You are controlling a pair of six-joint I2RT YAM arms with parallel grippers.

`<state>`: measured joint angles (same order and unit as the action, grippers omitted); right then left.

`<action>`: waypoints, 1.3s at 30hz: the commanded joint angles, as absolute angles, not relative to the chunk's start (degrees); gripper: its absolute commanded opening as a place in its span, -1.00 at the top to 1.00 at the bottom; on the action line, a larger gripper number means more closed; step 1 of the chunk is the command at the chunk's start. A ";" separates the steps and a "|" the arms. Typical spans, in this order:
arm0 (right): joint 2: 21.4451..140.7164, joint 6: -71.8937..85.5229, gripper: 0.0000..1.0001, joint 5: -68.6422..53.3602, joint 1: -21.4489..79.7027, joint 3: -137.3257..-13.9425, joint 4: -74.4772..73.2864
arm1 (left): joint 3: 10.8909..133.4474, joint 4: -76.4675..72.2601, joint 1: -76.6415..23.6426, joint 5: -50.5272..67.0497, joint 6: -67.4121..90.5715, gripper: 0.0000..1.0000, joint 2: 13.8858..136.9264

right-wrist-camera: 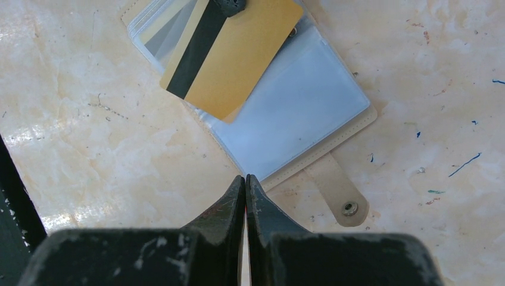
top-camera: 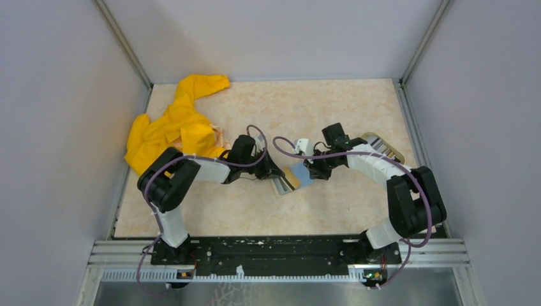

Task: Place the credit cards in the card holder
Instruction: Insert the credit card into the card holder.

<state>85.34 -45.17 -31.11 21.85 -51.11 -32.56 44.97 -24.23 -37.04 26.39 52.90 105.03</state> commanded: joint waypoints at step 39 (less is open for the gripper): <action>81.26 -45.35 0.98 -33.00 21.36 -51.53 -31.09 | 54.45 -14.36 -37.11 31.74 51.05 0.99 116.22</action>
